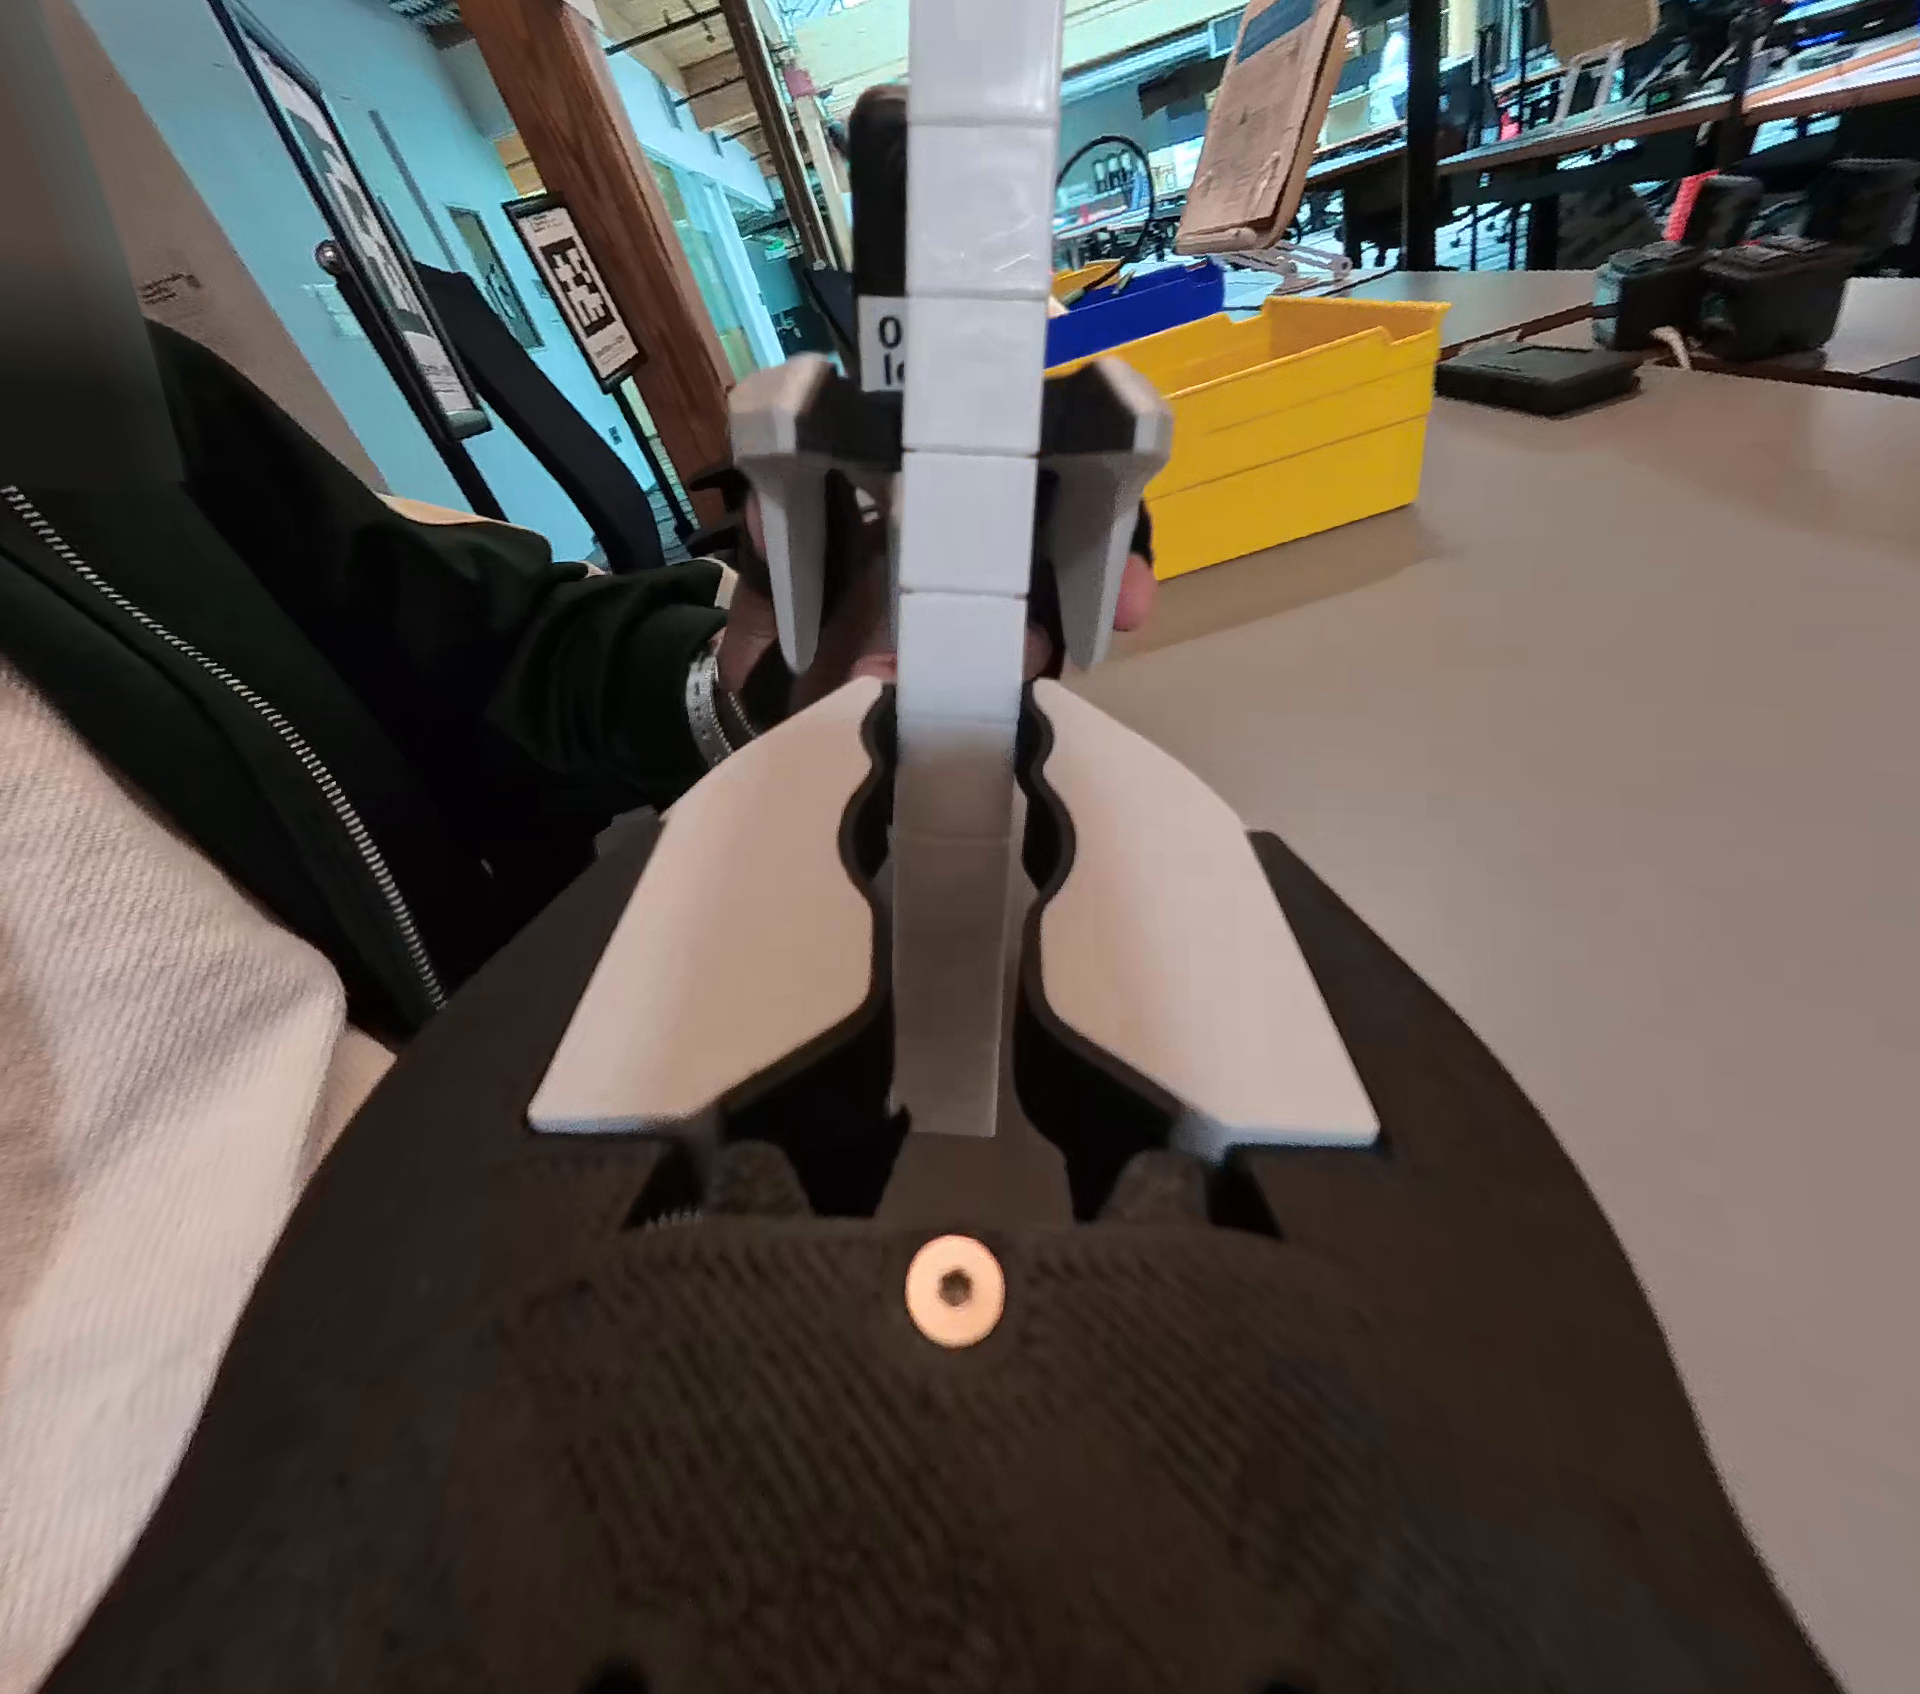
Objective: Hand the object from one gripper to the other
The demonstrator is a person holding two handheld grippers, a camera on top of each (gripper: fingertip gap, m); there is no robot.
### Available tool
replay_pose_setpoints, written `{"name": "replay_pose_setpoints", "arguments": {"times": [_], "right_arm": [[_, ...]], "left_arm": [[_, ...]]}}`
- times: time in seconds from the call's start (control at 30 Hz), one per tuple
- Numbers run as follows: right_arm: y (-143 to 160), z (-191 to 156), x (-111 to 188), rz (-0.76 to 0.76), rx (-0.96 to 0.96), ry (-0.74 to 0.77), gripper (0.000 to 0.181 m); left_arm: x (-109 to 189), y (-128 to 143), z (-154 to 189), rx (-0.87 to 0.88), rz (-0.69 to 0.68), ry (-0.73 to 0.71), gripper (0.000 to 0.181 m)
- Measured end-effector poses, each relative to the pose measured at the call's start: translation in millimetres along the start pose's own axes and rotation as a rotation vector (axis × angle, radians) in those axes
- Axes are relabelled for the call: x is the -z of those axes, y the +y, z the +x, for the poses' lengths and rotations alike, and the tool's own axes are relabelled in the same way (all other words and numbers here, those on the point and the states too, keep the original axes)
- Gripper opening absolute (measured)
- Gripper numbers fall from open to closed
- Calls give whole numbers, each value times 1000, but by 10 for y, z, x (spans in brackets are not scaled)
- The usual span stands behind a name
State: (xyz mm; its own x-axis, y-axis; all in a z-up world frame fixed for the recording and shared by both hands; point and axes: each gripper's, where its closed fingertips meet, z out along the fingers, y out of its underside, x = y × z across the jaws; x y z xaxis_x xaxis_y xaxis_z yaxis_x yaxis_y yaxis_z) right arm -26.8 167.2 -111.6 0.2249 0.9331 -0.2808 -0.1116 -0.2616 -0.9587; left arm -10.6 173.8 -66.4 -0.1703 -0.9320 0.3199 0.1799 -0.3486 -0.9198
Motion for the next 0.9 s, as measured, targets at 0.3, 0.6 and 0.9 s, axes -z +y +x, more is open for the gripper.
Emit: {"name": "replay_pose_setpoints", "arguments": {"times": [0.3, 0.6, 0.9], "right_arm": [[7, -105, -80, 23, 5, -39, 22], [-134, -2, 27, 135, -96, -57, 65], [40, -230, 31, 38, -226, -309, 55]], "left_arm": [[24, -88, 90, 55, 26, 61, 22], [34, -65, 128, 23, -24, 90, 22], [62, 94, 472, 79, -157, 380, 22]]}}
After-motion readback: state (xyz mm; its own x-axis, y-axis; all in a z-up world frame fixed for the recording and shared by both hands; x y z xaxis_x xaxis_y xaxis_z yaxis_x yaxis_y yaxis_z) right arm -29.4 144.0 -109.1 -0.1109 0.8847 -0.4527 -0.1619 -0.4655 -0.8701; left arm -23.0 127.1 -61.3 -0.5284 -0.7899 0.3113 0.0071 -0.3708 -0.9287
